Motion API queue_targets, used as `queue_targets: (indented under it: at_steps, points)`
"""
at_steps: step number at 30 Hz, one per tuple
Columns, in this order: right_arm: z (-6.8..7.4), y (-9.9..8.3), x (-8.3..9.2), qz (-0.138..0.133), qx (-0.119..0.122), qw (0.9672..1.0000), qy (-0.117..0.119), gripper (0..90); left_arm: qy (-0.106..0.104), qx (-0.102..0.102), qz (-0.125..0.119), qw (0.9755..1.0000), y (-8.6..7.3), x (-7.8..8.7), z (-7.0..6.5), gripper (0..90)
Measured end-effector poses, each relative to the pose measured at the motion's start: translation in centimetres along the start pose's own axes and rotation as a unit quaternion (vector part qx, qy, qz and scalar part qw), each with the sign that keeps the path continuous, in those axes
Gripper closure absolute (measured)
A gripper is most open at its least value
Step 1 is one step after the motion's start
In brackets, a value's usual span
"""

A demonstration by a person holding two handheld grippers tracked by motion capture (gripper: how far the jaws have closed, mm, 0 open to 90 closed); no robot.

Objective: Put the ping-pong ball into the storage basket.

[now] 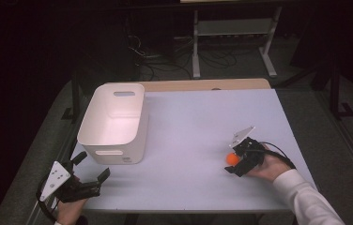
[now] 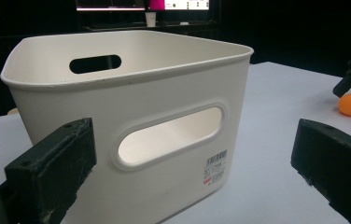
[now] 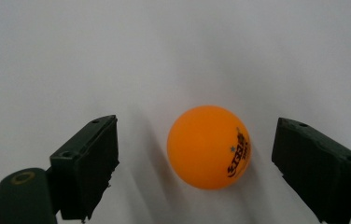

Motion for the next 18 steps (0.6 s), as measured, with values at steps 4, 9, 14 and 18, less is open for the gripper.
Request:
queue_targets:
  at_steps: [4,9,14,18]
  points:
    - [0.03,-0.13,-0.17,0.009,-0.001,1.0,-0.003,18.2,0.0,0.0,0.001,1.0,-0.01,0.01,0.01,0.0]
    - [-0.02,-0.11,0.03,0.008,0.001,1.0,-0.003,23.6,0.0,0.0,0.001,1.0,-0.02,0.0,0.01,0.0]
    - [-0.1,-0.18,0.13,0.006,0.001,1.0,-0.005,31.1,0.0,0.0,0.001,1.0,-0.02,0.01,0.01,0.0]
    - [-0.22,-0.29,0.15,0.008,-0.008,0.9999,-0.006,41.1,0.0,0.0,0.003,1.0,-0.04,0.01,0.01,0.0]
Point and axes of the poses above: each handheld gripper's, and its own axes: x roughly backward along the jaws, y roughly out of its top, z roughly to its left, the point moved 4 cm from there along -x, roughly forward along the jaws, and after that the axes turned 1 degree about -y, right-handed, at the moved point
